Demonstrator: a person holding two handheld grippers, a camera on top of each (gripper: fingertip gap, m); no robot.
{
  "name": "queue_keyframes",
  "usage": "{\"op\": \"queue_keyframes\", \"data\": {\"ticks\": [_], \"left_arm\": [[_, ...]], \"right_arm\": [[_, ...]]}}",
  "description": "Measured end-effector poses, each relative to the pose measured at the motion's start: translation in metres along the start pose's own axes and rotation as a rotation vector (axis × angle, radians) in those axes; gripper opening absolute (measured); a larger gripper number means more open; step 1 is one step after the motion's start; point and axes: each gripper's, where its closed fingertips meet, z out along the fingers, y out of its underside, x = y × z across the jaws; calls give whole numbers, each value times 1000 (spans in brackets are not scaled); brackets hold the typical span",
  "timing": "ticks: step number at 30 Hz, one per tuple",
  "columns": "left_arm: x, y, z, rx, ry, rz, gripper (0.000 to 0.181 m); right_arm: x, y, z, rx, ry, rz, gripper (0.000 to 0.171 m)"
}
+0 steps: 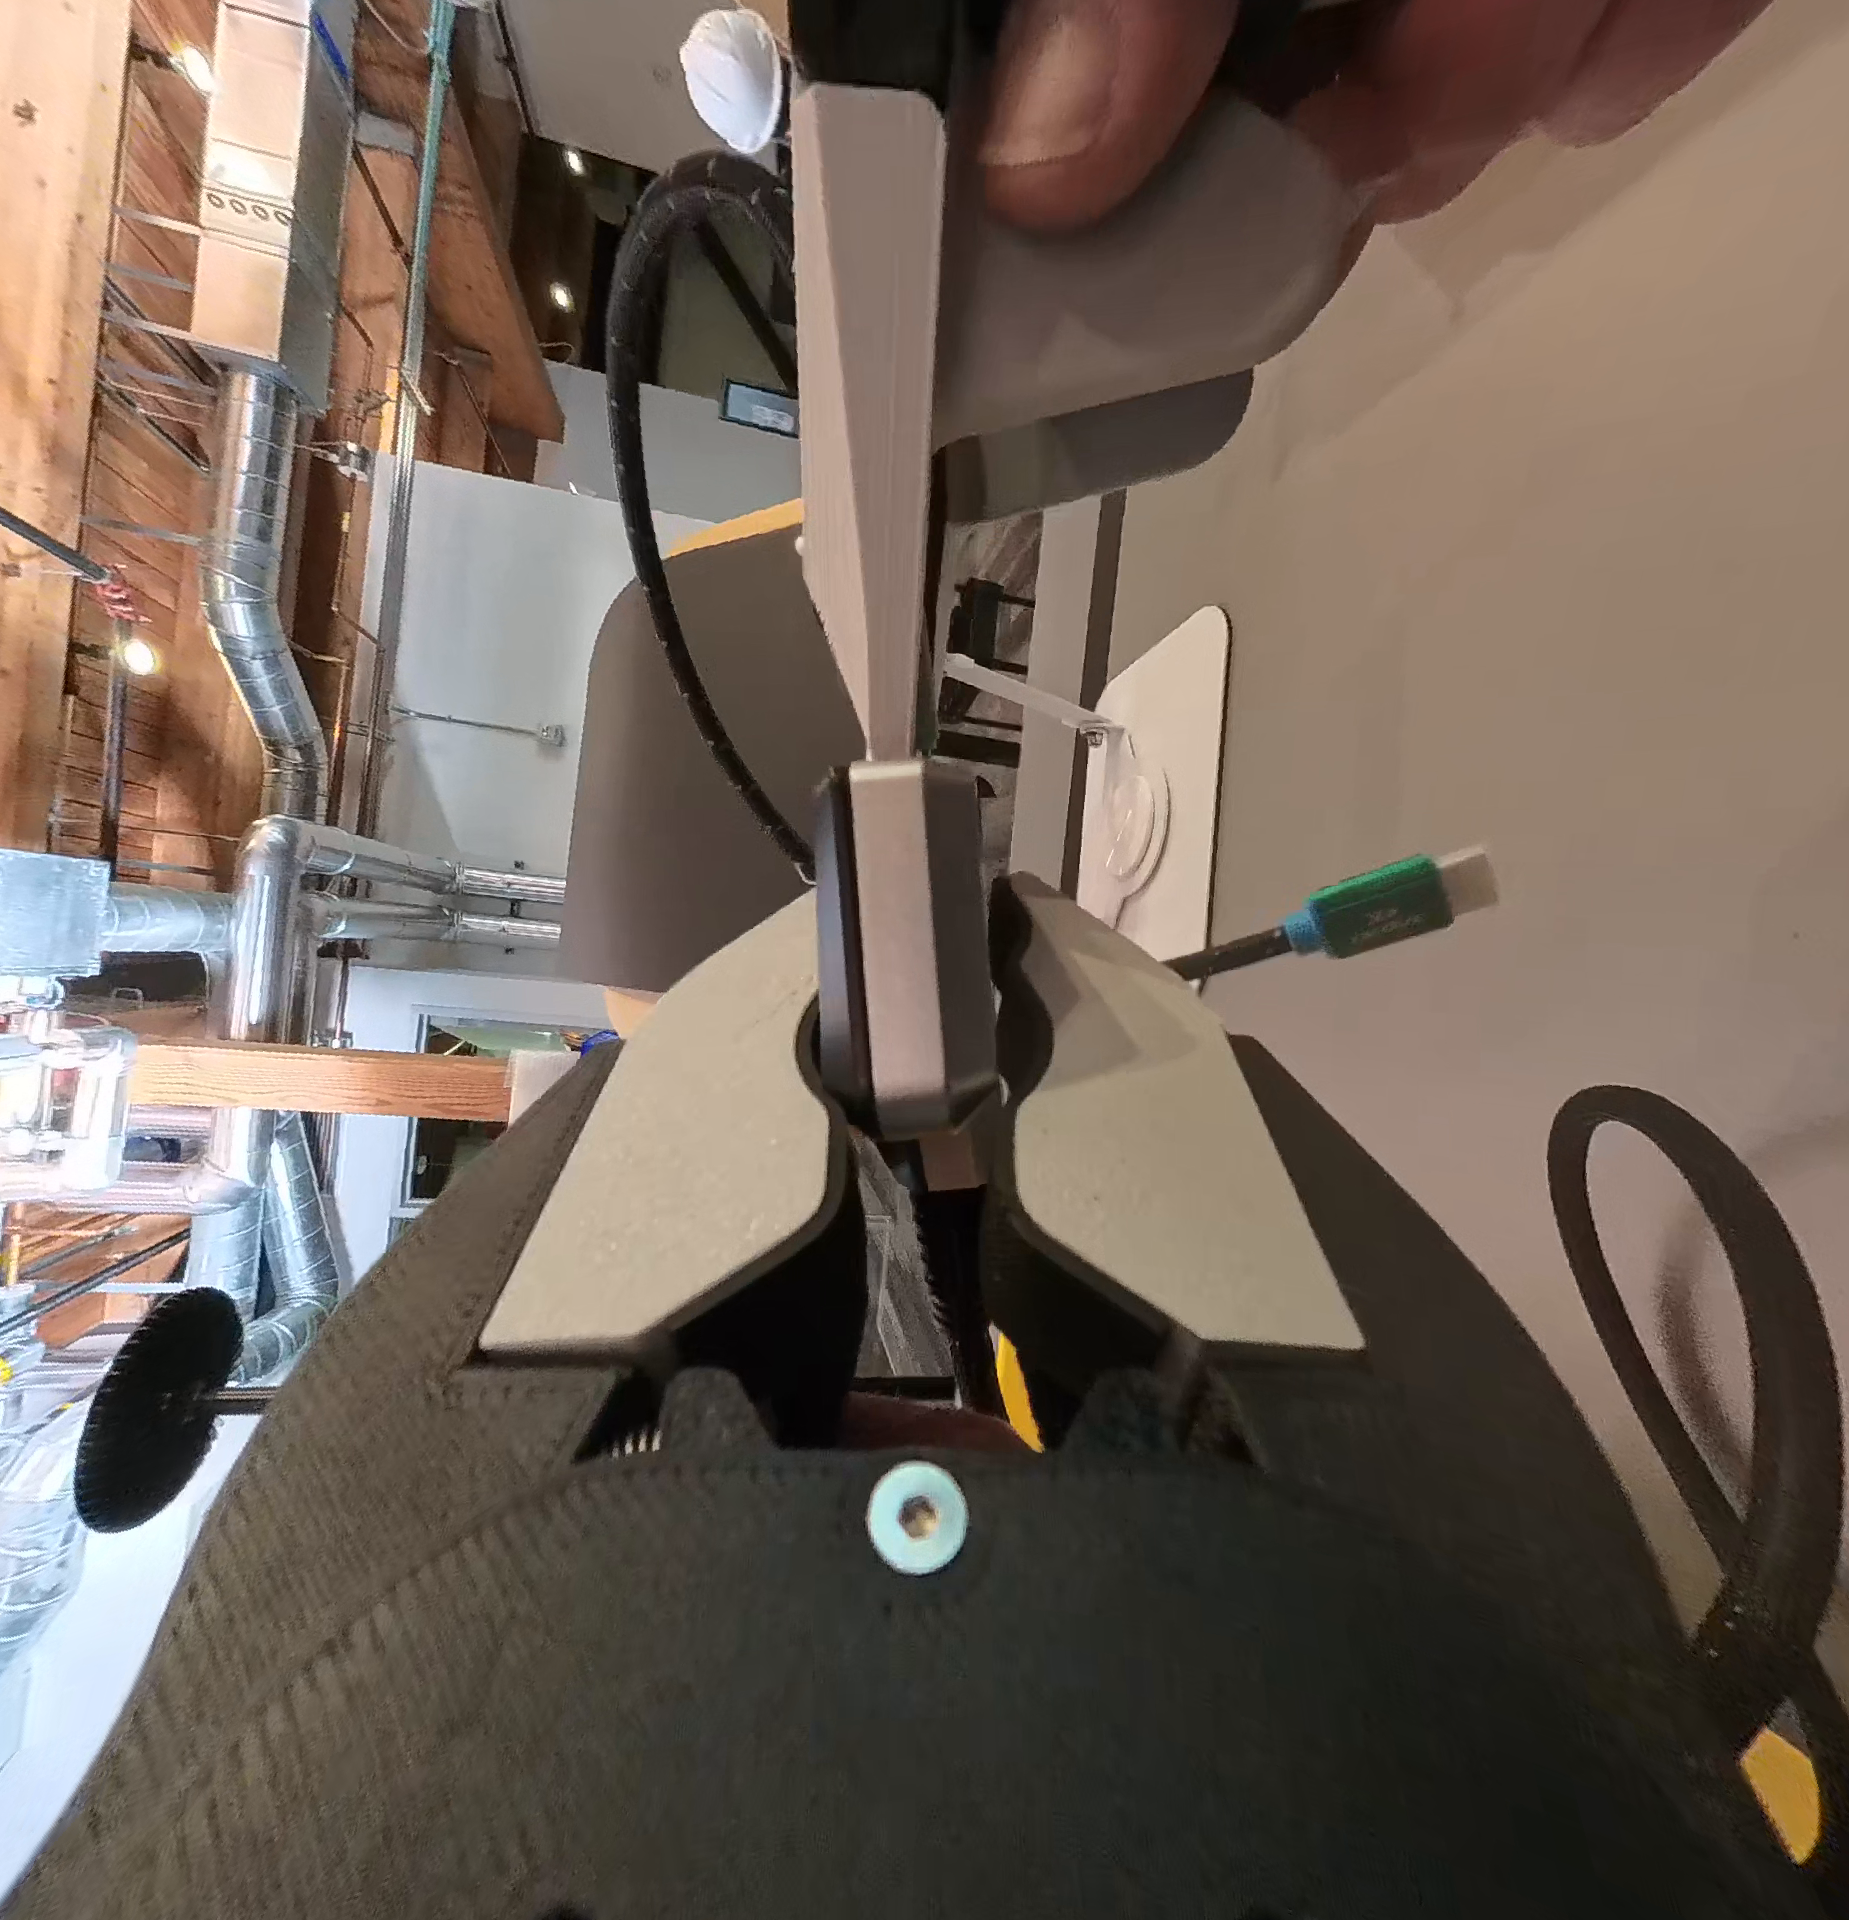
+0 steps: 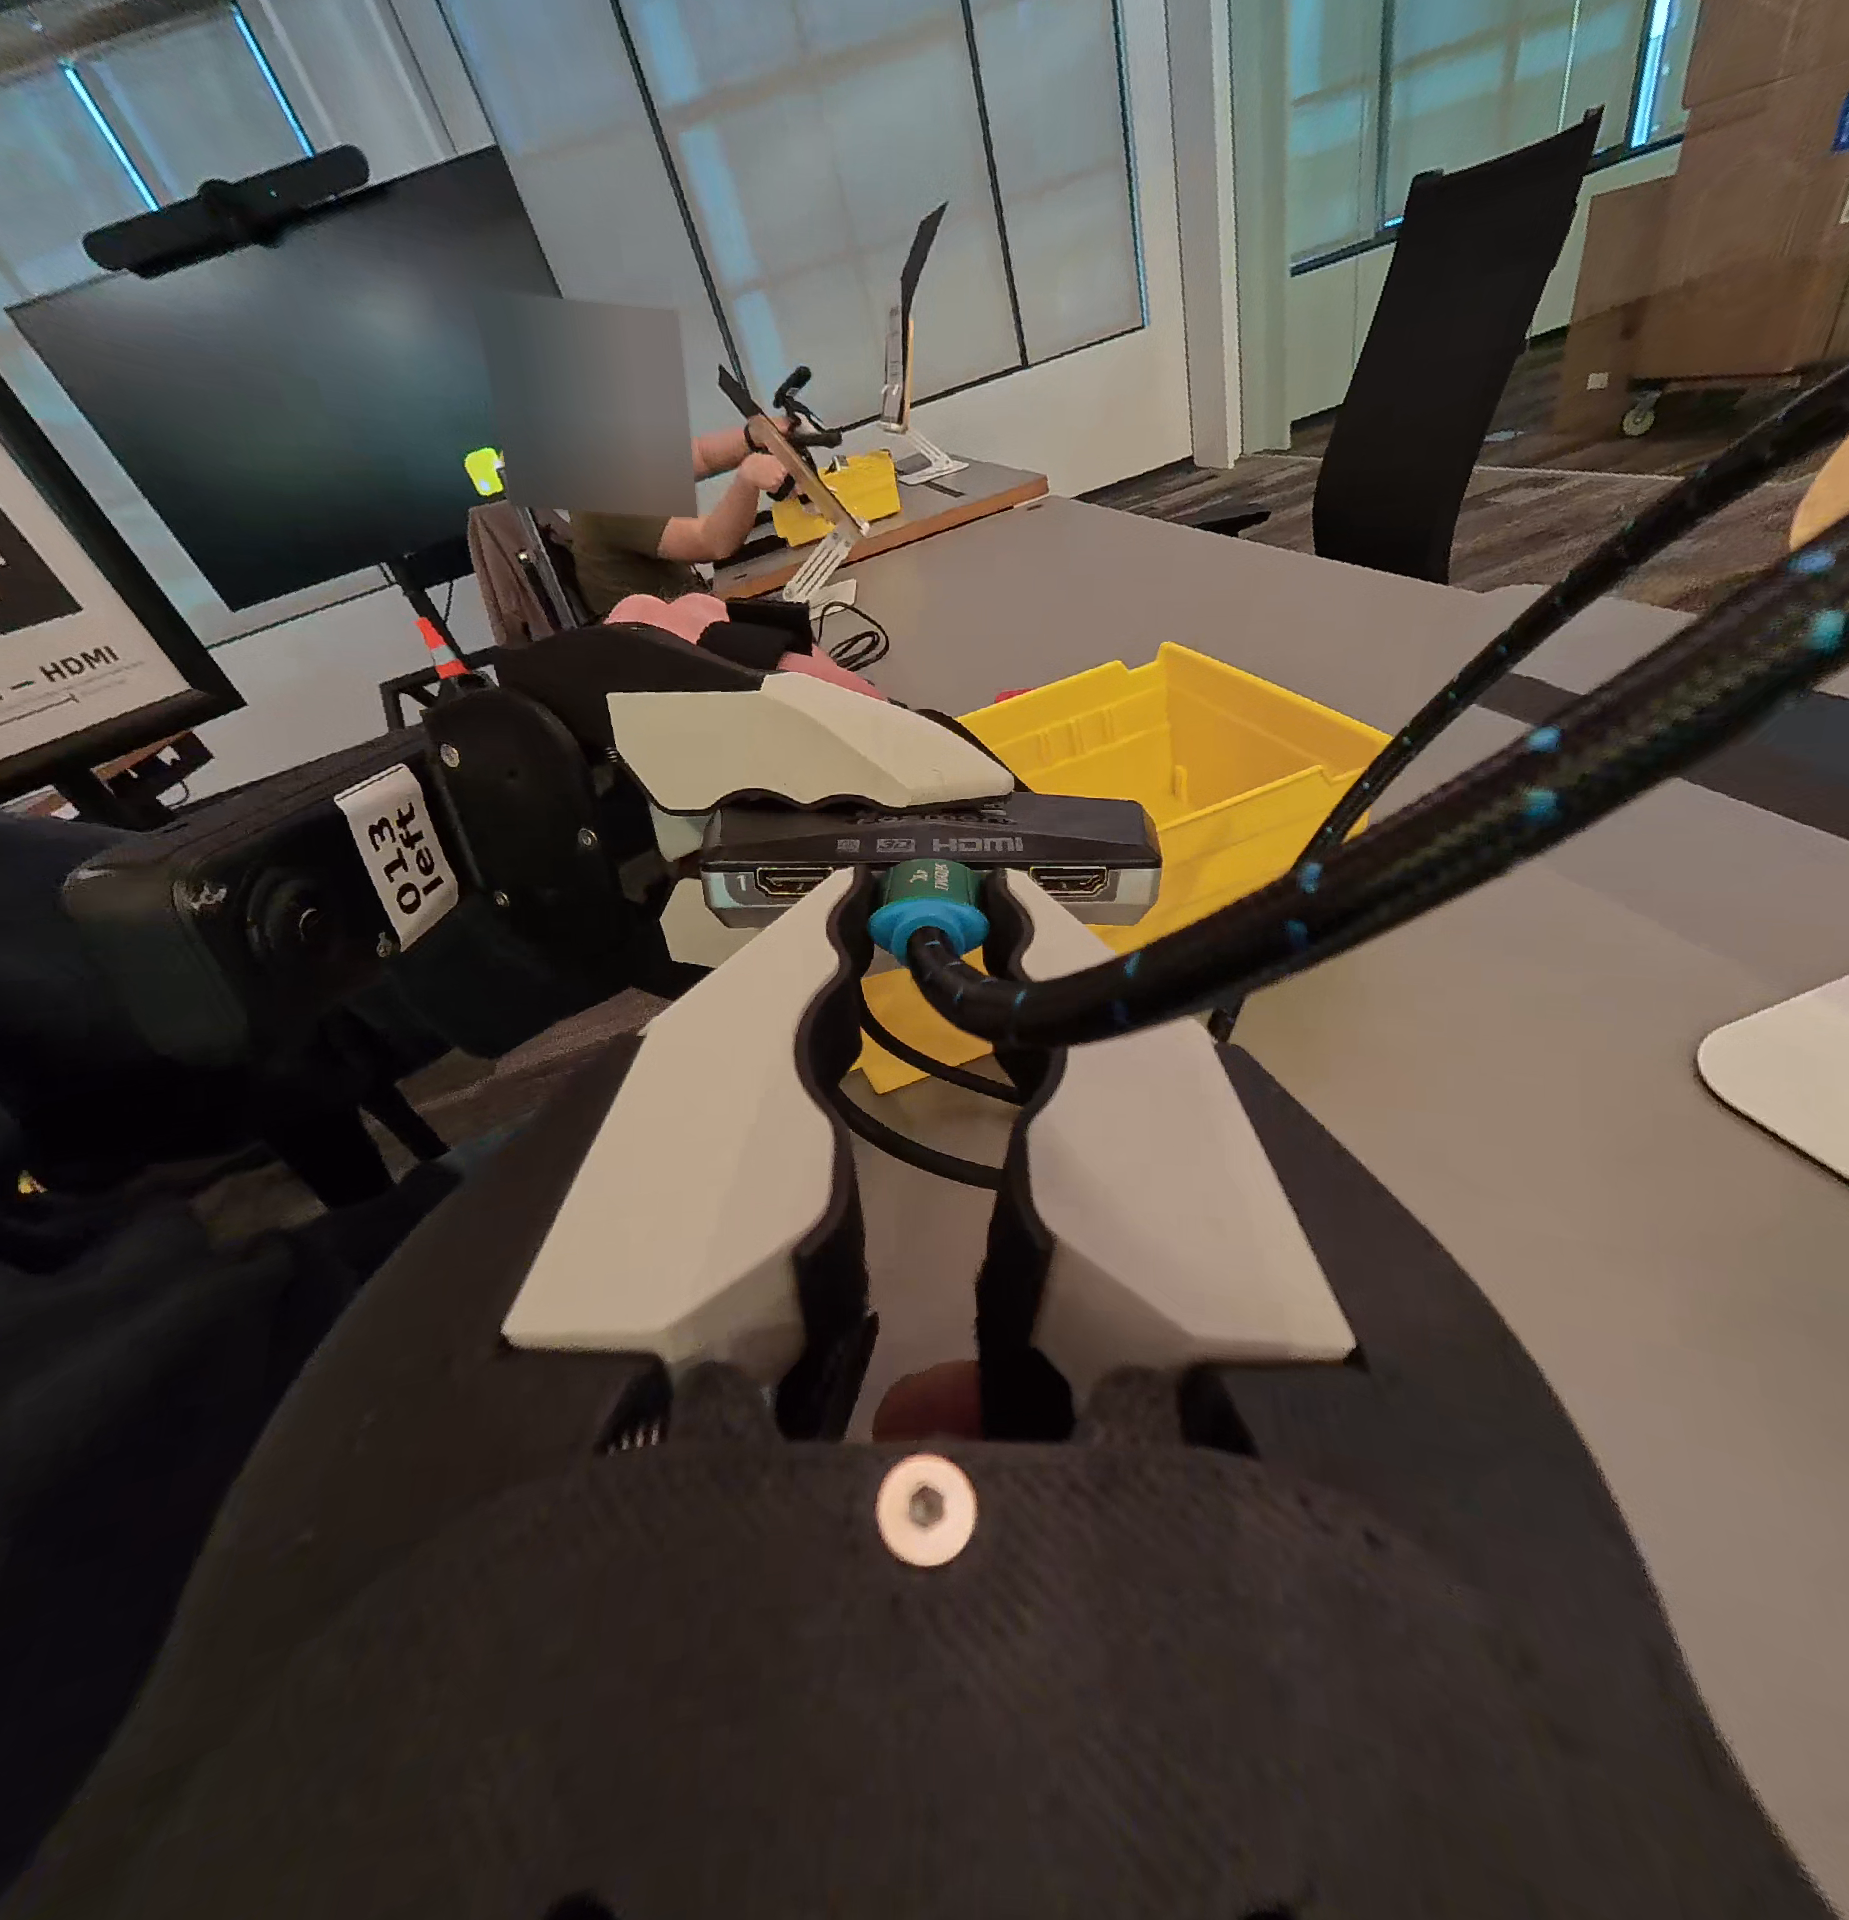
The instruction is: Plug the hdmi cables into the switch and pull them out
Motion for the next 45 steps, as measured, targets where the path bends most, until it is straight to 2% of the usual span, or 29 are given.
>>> {"op": "queue_keyframes", "data": {"ticks": [7, 15, 17, 18, 20, 23, 26, 30, 34, 38, 45], "left_arm": [[-5, -2, -4, 39, 5, -37, 23], [-14, 1, -5, 14, -16, -76, 23], [-17, 40, -2, -117, -36, -77, 23], [-20, 59, -5, -134, -36, -118, 23], [-38, 63, -13, -125, -64, -138, 22], [-59, 45, -15, -87, -93, -183, 23], [-54, 58, -11, -124, -70, -184, 23], [-55, 72, -16, -149, -66, -203, 22], [-67, 77, -23, -151, -88, -221, 22], [-69, 83, -26, -150, -81, -248, 22], [-65, 81, -24, -135, -61, -257, 22]], "right_arm": [[-5, -6, 1, 28, -11, -18, 20], [-6, -21, -4, 102, 104, -47, 20], [3, -46, -36, 211, 166, -27, 20], [8, -51, -51, 212, 211, -59, 19], [6, -45, -60, 180, 224, -69, 20], [-1, -24, -43, 71, 201, -81, 19], [-9, -19, -33, 0, 173, -101, 19], [-17, -28, -43, -65, 202, -174, 20], [-20, -58, -82, -51, 276, -234, 20], [-13, -75, -147, -20, 382, -233, 20], [9, -49, -272, -82, 588, -133, 20]]}}
